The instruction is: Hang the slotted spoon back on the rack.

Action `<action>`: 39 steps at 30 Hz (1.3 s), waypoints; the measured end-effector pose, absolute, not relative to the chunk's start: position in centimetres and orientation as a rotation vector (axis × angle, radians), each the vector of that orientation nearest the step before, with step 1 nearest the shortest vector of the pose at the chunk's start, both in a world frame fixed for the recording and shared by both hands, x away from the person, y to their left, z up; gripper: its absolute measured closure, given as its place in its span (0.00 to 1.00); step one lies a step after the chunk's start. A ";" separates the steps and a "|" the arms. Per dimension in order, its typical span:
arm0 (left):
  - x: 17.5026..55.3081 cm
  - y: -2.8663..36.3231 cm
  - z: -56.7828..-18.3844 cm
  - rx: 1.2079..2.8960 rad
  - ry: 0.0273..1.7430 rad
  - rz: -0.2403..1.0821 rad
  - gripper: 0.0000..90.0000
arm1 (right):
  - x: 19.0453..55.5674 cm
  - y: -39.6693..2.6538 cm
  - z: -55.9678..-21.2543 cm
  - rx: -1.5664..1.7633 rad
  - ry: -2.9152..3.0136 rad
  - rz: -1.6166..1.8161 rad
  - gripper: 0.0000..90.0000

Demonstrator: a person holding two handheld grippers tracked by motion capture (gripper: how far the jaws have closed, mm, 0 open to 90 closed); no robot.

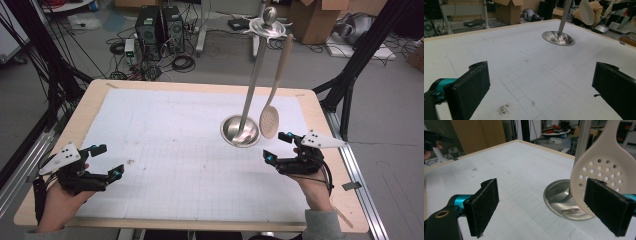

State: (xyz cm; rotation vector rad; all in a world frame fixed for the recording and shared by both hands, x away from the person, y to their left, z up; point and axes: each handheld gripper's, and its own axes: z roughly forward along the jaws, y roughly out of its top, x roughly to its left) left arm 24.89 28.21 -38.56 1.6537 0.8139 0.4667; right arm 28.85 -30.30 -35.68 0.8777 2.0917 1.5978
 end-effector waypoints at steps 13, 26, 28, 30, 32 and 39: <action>24.9 28.3 -38.7 1.653 0.818 0.461 0.02 | 27.6 -32.0 -37.7 0.964 2.043 1.616 0.11; 25.1 28.5 -38.9 1.650 0.822 0.466 0.02 | 26.5 -33.8 -38.4 0.992 1.990 1.621 0.10; 25.2 28.6 -39.1 1.649 0.826 0.469 0.02 | 26.4 -34.0 -38.4 0.994 1.991 1.619 0.10; 25.2 28.8 -39.2 1.649 0.832 0.469 0.02 | 26.1 -34.5 -38.4 1.007 1.973 1.622 0.10; 25.3 29.0 -39.4 1.641 0.840 0.477 0.02 | 25.8 -35.3 -38.4 1.006 1.966 1.620 0.10; 25.2 29.9 -39.7 1.624 0.857 0.509 0.02 | 25.4 -36.7 -38.7 1.010 1.942 1.629 0.10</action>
